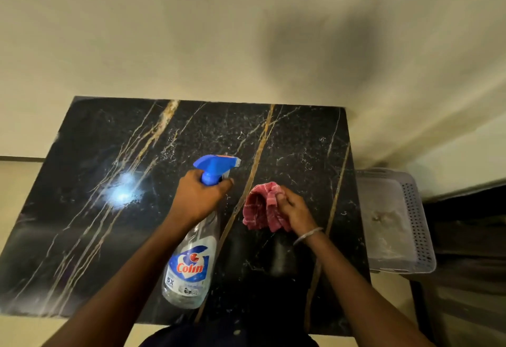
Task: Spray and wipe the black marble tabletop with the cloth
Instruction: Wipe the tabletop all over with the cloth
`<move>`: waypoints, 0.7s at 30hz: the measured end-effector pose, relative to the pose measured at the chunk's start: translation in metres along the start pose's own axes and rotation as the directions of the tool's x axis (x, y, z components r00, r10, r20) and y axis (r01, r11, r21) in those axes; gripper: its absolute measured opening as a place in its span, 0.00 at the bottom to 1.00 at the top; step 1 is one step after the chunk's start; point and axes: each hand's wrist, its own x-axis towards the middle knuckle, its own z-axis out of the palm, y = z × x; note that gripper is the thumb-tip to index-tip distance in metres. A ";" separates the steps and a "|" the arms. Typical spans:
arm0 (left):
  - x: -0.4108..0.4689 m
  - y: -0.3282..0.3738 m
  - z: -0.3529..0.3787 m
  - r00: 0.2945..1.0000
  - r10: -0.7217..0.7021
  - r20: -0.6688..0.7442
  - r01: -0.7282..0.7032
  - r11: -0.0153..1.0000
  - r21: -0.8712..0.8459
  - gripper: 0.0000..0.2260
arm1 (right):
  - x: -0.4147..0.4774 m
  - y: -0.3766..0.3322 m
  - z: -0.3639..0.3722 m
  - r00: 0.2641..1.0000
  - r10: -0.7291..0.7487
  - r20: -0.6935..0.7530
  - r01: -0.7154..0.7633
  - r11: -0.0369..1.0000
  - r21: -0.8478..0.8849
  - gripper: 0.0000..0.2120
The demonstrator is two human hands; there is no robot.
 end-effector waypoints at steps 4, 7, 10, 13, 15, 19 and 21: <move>-0.011 -0.012 -0.011 1.000 -0.001 0.010 0.001 1.000 -0.022 0.11 | -0.004 0.006 0.022 0.958 -0.223 0.179 0.286 0.717 -0.635 0.22; -0.016 -0.016 -0.017 1.000 0.003 0.005 -0.003 0.999 -0.036 0.11 | -0.010 0.020 0.058 0.964 -0.077 0.253 0.262 0.171 -0.950 0.35; -0.018 -0.019 -0.025 1.000 0.011 -0.012 -0.011 0.998 -0.054 0.10 | -0.011 0.036 0.080 0.991 -0.098 0.092 0.104 0.132 -0.986 0.41; -0.018 -0.023 -0.033 1.000 0.027 -0.007 -0.028 0.998 -0.058 0.11 | -0.002 0.040 0.089 0.987 -0.135 -0.091 -0.064 0.193 -0.979 0.45; -0.018 -0.027 -0.039 1.000 0.019 -0.007 -0.019 0.998 -0.054 0.11 | 0.005 0.041 0.097 0.979 -0.141 -0.150 -0.116 0.226 -0.967 0.43; -0.014 -0.037 -0.051 1.000 0.007 0.009 -0.007 0.999 -0.043 0.09 | 0.016 0.037 0.113 0.953 -0.153 -0.263 -0.222 0.242 -0.945 0.40; -0.012 -0.040 -0.058 1.000 0.008 0.024 -0.007 0.999 -0.046 0.09 | 0.022 0.029 0.119 0.944 -0.119 -0.308 -0.278 0.216 -0.936 0.36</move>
